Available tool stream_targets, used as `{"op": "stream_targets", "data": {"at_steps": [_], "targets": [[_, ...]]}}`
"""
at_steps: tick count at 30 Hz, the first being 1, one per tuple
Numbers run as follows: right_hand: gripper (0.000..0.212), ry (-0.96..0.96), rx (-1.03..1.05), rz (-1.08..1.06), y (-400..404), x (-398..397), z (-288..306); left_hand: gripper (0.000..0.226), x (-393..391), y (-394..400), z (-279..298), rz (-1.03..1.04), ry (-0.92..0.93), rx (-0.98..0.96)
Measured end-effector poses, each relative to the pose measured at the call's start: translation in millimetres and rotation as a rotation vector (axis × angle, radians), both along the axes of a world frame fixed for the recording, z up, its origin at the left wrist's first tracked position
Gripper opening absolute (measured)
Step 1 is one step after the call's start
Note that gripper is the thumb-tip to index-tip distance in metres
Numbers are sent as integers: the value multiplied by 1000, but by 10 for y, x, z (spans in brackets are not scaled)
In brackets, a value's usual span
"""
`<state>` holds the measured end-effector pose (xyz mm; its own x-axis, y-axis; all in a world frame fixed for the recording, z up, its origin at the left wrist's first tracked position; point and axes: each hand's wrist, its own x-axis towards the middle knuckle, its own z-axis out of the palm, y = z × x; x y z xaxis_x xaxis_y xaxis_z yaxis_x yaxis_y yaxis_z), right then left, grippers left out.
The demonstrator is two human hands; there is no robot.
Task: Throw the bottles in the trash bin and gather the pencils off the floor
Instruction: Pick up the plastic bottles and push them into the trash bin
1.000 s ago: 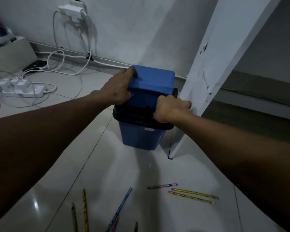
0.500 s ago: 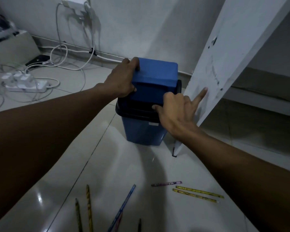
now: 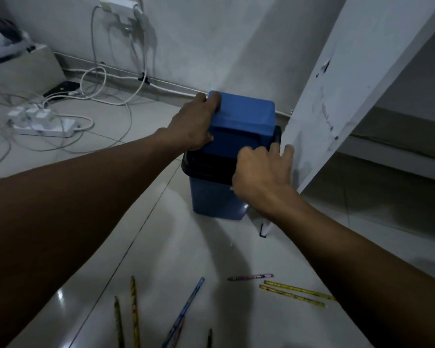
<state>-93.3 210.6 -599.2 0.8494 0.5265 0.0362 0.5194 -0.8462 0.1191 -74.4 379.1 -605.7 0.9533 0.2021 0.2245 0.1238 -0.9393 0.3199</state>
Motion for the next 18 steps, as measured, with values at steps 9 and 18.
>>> {"op": "stream_targets", "data": {"at_steps": [9,18], "targets": [[30,410,240,125,229,26,-79,61,-27,-24,-40,49,-112,80],[35,553,414,123,312,251,-156,58,-59,-10,-53,34,-129,88]]}}
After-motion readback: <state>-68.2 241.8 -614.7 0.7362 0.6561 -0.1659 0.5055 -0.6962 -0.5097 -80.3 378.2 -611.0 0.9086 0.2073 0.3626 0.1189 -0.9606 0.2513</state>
